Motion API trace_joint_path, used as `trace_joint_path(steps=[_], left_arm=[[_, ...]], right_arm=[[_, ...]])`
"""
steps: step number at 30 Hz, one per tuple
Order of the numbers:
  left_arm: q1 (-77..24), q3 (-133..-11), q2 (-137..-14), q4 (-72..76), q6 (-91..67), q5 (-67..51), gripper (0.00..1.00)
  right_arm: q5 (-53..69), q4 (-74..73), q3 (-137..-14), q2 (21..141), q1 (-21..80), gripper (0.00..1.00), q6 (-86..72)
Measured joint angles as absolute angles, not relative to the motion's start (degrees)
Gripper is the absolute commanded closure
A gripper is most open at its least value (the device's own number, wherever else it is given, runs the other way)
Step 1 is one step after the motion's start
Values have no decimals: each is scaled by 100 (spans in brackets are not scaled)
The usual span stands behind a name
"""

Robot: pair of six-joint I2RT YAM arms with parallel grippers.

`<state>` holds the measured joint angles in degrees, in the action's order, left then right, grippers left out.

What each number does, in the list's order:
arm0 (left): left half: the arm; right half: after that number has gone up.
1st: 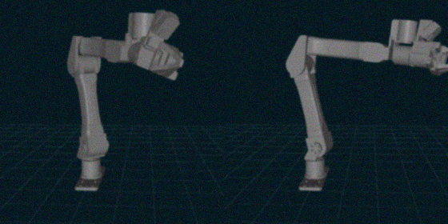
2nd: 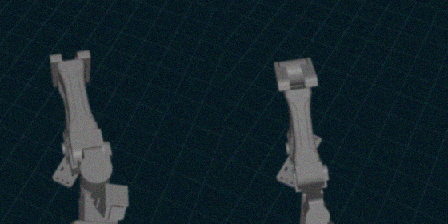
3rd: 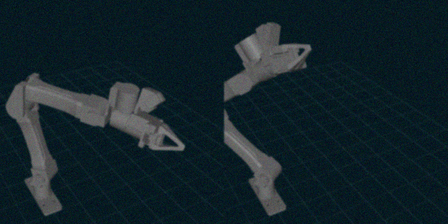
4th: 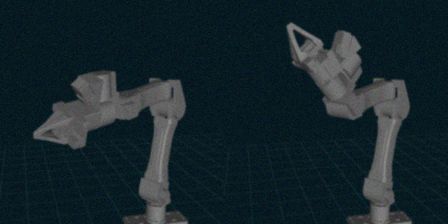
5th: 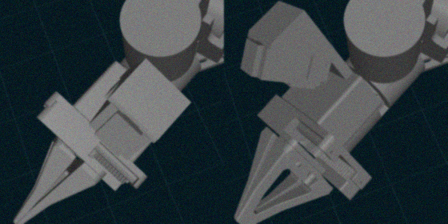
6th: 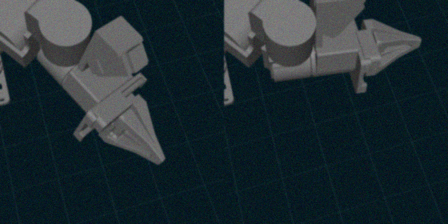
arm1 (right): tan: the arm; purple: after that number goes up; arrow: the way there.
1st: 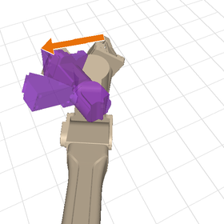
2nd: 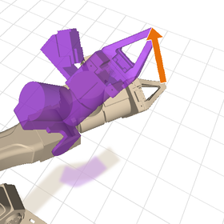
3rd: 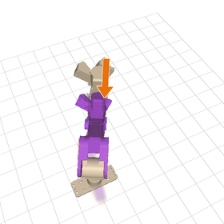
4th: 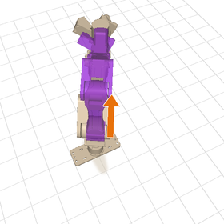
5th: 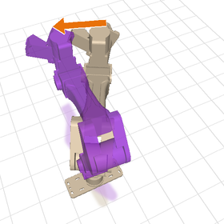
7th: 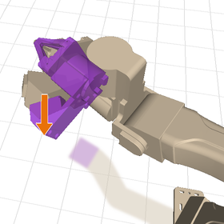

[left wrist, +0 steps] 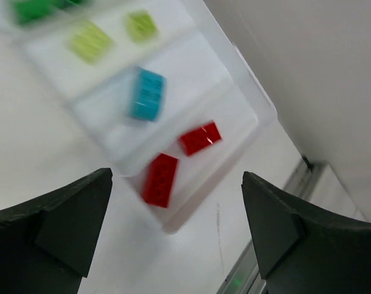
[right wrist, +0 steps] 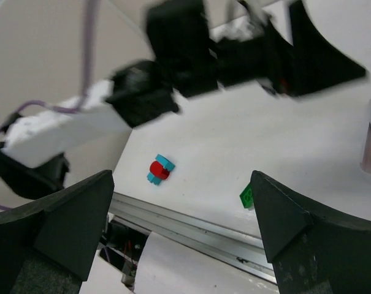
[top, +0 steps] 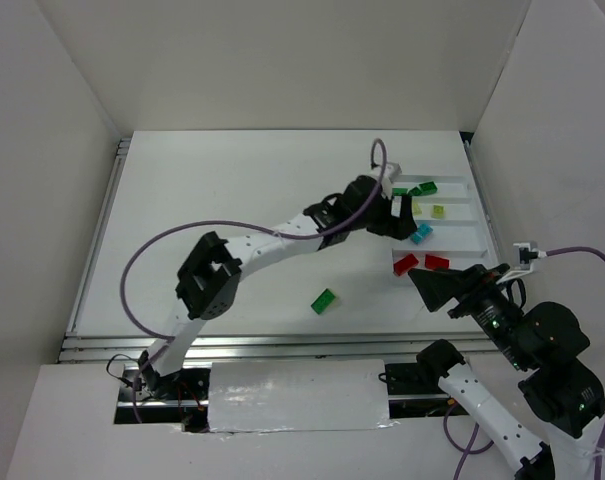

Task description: Sort the legos into containers by color

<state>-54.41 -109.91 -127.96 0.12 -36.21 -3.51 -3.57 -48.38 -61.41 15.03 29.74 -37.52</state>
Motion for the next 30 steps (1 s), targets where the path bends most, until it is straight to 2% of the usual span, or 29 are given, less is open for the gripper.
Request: trace_joint_path(steps=[4,7,12,17,23,30], left_arm=[[-4871,-10757,-11437,-1055,-3677,902,1],[-4298,-10455,-10250,-2062,-3905,1918,1],[-3645,-9070,-8235,-3205,-3798,2860,0],[-3656,-7933,-6954,-4099,-3256,2652,0],[-3642,-6783,-5708,-4364,-2558,2027,1],[-3597,-5730,-5454,-4112,-2377,1531,0]], right_arm=[[-281,-4663,-5791,1822,2974,0,-3889],[-185,-4200,-5074,2375,2974,0,-4077],[244,-3194,-3728,3924,3236,0,-4397],[526,-2014,-3020,5345,3785,0,-4630],[469,-790,-2965,6952,3879,3,-4803],[-167,-539,-3177,7625,4193,14,-5144]])
